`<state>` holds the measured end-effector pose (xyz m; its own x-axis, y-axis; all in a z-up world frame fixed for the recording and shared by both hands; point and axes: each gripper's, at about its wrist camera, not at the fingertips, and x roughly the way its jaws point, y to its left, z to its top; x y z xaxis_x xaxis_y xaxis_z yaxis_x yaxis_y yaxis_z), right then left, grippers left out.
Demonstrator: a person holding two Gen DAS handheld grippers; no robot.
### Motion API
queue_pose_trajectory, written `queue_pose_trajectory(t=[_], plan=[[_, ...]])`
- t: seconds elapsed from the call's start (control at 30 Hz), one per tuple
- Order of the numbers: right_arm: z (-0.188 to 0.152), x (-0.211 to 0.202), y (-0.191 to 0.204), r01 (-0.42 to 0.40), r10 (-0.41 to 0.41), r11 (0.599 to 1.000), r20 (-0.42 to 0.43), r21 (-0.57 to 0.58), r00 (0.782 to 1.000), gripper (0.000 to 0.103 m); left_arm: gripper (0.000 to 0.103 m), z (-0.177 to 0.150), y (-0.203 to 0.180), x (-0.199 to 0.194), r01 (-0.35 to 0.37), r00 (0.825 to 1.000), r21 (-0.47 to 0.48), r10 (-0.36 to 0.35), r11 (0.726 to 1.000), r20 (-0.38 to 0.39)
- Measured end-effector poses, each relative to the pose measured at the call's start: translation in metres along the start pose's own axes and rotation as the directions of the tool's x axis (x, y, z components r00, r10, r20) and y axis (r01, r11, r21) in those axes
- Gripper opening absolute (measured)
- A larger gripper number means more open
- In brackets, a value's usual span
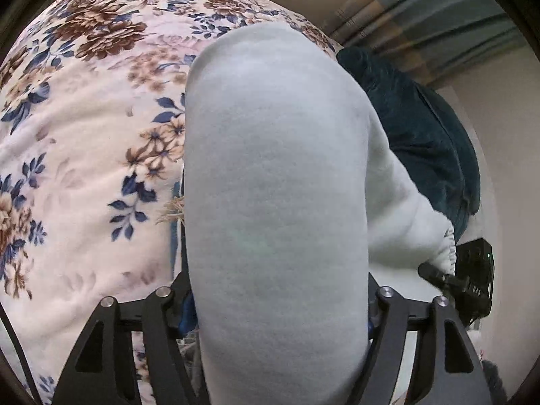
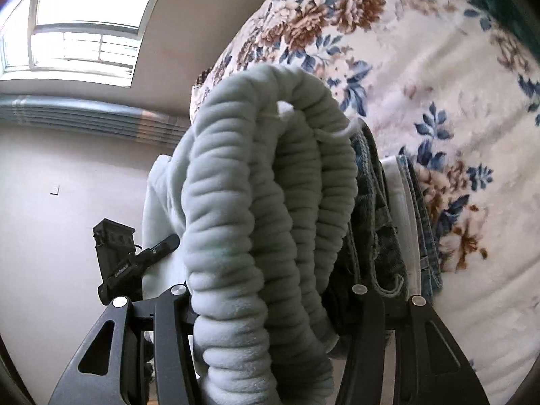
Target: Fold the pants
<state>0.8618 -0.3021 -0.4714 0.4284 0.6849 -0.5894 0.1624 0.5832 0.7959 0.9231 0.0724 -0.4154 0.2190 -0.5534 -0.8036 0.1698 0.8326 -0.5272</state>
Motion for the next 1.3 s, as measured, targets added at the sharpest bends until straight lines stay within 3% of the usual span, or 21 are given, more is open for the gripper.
queue_pose_trajectory(t=[0.1, 0.2, 0.27, 0.3, 0.33, 0.37, 0.47, 0.5, 0.53, 0.67, 0.77, 0.9, 1.03, 1.13, 1.3], plan=[[-0.006, 0.002, 0.007, 0.006, -0.006, 1.0, -0.003, -0.004, 1.0, 0.067, 0.072, 0.0, -0.012, -0.015, -0.051, 0.999, 0.003, 0.051, 0.999, 0.008], [-0.014, -0.01, 0.029, 0.098, -0.099, 0.994, -0.011, -0.042, 0.995, 0.095, 0.075, -0.003, -0.034, -0.032, -0.129, 0.992, -0.019, 0.129, 0.991, -0.003], [-0.017, -0.026, 0.04, 0.2, -0.196, 0.977, 0.05, -0.07, 0.979, 0.096, 0.076, -0.01, -0.055, -0.046, -0.213, 0.976, 0.015, 0.212, 0.977, 0.04], [-0.021, -0.036, 0.047, 0.24, -0.234, 0.968, 0.082, -0.078, 0.969, 0.096, 0.084, -0.016, -0.067, -0.054, -0.263, 0.963, 0.044, 0.26, 0.964, 0.071], [-0.027, -0.049, 0.056, 0.31, -0.299, 0.946, 0.124, -0.088, 0.946, 0.096, 0.091, -0.024, -0.082, -0.063, -0.335, 0.939, 0.08, 0.325, 0.939, 0.109], [-0.033, -0.058, 0.065, 0.384, -0.366, 0.917, 0.157, -0.107, 0.918, 0.096, 0.091, -0.032, -0.096, -0.073, -0.388, 0.916, 0.097, 0.372, 0.917, 0.147], [-0.063, -0.083, 0.102, 0.617, -0.562, 0.763, 0.277, -0.19, 0.78, 0.096, 0.091, -0.059, -0.13, -0.1, -0.461, 0.874, 0.115, 0.428, 0.88, 0.229], [-0.077, -0.093, 0.117, 0.678, -0.608, 0.703, 0.314, -0.213, 0.729, 0.096, 0.091, -0.072, -0.143, -0.111, -0.468, 0.867, 0.114, 0.431, 0.876, 0.251], [-0.089, -0.102, 0.126, 0.711, -0.632, 0.668, 0.337, -0.22, 0.698, 0.096, 0.091, -0.08, -0.149, -0.118, -0.469, 0.864, 0.114, 0.428, 0.876, 0.265], [-0.136, -0.142, 0.162, 0.759, -0.649, 0.609, 0.404, -0.231, 0.644, 0.096, 0.091, -0.128, -0.189, -0.161, -0.516, 0.82, 0.093, 0.46, 0.851, 0.339], [-0.175, -0.176, 0.192, 0.769, -0.636, 0.589, 0.447, -0.246, 0.63, 0.096, 0.091, -0.16, -0.213, -0.19, -0.535, 0.796, 0.087, 0.466, 0.841, 0.386], [-0.232, -0.224, 0.233, 0.764, -0.592, 0.579, 0.498, -0.284, 0.634, 0.096, 0.091, -0.209, -0.244, -0.233, -0.565, 0.759, 0.077, 0.481, 0.821, 0.439], [-0.291, -0.267, 0.276, 0.768, -0.544, 0.555, 0.559, -0.32, 0.626, 0.096, 0.091, -0.252, -0.269, -0.275, -0.557, 0.74, 0.048, 0.469, 0.829, 0.482], [-0.332, -0.302, 0.302, 0.75, -0.508, 0.571, 0.574, -0.334, 0.642, 0.096, 0.091, -0.286, -0.285, -0.309, -0.559, 0.722, 0.033, 0.467, 0.828, 0.511], [-0.401, -0.365, 0.344, 0.74, -0.458, 0.574, 0.61, -0.351, 0.646, 0.096, 0.091, -0.341, -0.307, -0.358, -0.581, 0.678, 0.004, 0.481, 0.814, 0.556]])
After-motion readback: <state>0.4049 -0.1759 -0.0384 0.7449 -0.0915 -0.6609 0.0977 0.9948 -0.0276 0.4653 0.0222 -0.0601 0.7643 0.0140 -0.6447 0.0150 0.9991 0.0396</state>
